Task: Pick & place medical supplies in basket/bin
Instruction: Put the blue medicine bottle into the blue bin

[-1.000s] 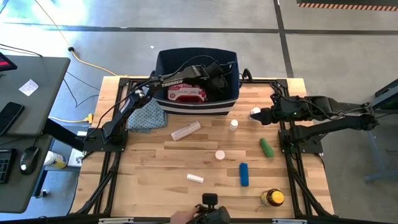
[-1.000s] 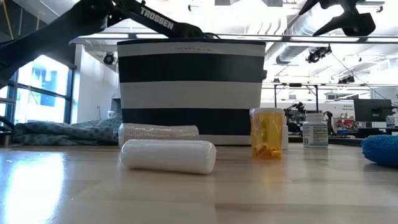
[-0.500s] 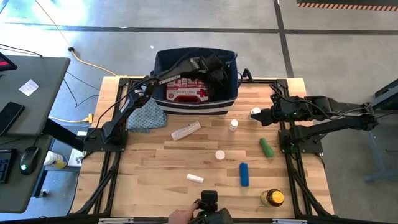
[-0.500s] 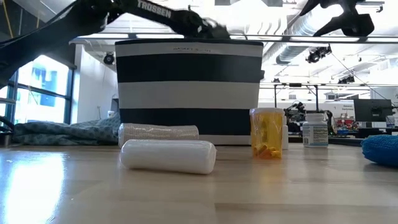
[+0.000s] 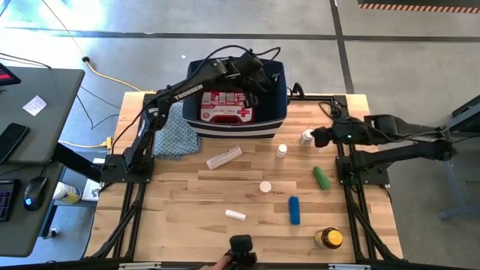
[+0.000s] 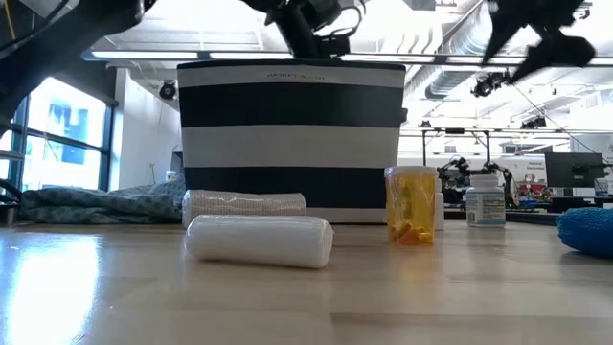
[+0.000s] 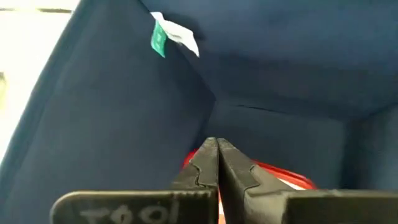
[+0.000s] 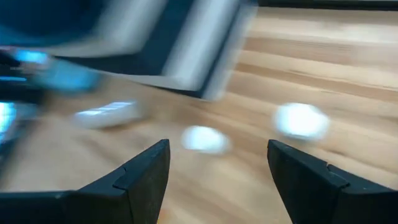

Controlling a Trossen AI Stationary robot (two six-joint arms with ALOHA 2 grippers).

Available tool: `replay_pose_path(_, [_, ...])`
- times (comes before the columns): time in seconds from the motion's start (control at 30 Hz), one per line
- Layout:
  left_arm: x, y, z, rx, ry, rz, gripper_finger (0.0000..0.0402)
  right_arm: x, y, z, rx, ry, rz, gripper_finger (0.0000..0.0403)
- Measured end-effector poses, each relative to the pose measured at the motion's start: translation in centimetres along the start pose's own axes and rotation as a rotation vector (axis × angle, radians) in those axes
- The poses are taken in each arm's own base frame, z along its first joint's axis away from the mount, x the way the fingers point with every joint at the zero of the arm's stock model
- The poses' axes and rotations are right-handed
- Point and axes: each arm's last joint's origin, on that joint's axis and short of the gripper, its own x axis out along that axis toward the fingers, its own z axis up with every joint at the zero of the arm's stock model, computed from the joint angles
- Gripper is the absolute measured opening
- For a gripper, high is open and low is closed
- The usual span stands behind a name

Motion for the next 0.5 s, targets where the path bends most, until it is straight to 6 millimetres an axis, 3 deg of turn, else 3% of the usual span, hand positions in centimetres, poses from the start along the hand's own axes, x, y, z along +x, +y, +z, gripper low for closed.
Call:
replay_pose_path(0.1, [-1.7,0.3,0.1,-0.059,-0.016,-0.001,0.0049,0.8,-0.8,0.3,0.004,0.017,-0.144,0.0259])
replay_pose_path(0.23, [-5.5,0.8,0.0,-0.105,-0.053,-0.039,0.0058,2.1,-0.8,1.1,0.002,0.050,-0.204,0.0259])
replay_pose_path(0.5, [-12.9,1.8,-0.8,-0.145,-0.139,-0.034,0.0060,6.4,-1.0,3.1,0.040,0.219,-0.345,0.0259])
